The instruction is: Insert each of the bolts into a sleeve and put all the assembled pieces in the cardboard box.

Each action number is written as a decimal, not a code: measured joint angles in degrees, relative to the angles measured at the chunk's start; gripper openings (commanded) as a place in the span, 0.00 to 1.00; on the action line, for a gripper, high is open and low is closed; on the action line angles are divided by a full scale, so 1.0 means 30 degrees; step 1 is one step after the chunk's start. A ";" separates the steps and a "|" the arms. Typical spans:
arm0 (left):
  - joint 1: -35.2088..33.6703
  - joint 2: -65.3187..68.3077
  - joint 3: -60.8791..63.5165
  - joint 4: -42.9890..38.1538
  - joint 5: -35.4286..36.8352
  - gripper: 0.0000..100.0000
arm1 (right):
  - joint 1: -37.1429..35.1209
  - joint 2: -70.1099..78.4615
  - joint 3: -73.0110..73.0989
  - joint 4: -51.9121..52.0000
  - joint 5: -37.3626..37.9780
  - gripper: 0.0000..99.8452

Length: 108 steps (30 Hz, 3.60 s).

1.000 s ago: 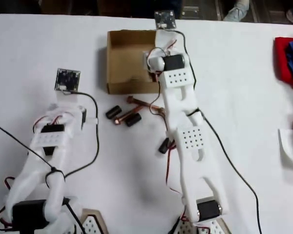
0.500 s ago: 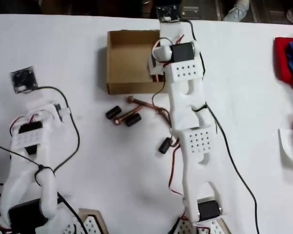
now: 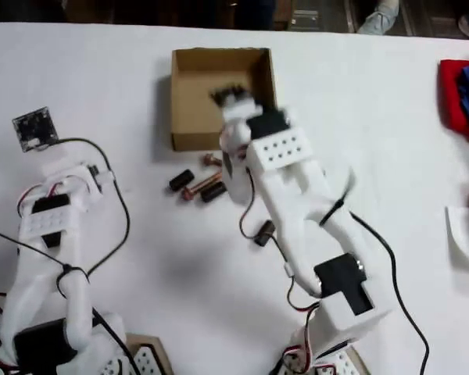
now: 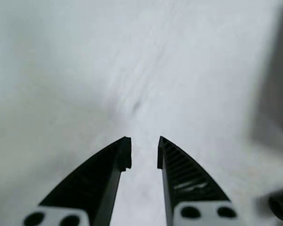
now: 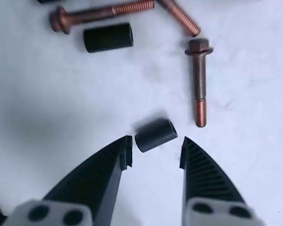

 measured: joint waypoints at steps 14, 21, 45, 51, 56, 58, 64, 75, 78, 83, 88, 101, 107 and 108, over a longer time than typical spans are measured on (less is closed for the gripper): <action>0.0586 0.0000 0.0000 0.0117 0.0000 0.12 | -0.0117 0.4103 0.2315 -0.1817 -0.8381 0.16; 0.0703 0.0000 0.0000 0.0117 0.0000 0.12 | 0.0000 0.6418 0.0586 -0.1553 -0.8557 0.16; 0.0762 0.0000 0.0000 0.0117 0.0000 0.12 | 0.0645 0.7473 -0.0527 -0.1465 -0.8586 0.16; 0.0733 0.0000 0.0000 0.0117 0.0000 0.12 | 0.0674 0.7619 -0.1963 -0.0264 -0.8557 0.16; 0.0733 0.0000 0.0000 0.0117 0.0000 0.12 | 0.1231 0.7619 -0.4777 0.0938 -0.8557 0.16; 0.0762 0.0000 0.0000 0.0117 0.0000 0.12 | 0.1201 0.7678 -0.4923 0.1084 -0.8557 0.16; 0.0733 0.0000 0.0000 0.0117 0.0000 0.12 | 0.1377 0.8586 -0.4982 0.1348 -0.8557 0.16; 0.0733 0.0000 0.0000 0.0117 0.0000 0.12 | -0.0557 0.9084 -0.5099 0.2432 -0.6916 0.16; 0.0762 0.0000 0.0000 0.0117 0.0000 0.12 | -0.0440 0.9084 -0.5099 0.2432 -0.6799 0.16; 0.0762 0.0000 0.0000 0.0117 0.0000 0.12 | -0.0469 0.9084 -0.5099 0.2403 -0.6681 0.01; 0.0762 0.0000 0.0000 0.0117 0.0000 0.12 | -0.0176 0.9084 -0.5099 0.2168 -0.6564 0.02; 0.1172 0.0000 0.0000 0.0586 -0.2198 0.12 | 0.4571 0.8322 -0.7179 0.3546 -0.1612 0.02; 0.3458 0.0088 -0.1582 0.4044 -0.2989 0.12 | 0.7121 0.1758 -0.8000 0.3956 0.0879 0.02; 0.3956 0.0234 -0.2227 0.4923 -0.2989 0.12 | 0.7736 0.0498 -0.7853 0.3956 0.1026 0.02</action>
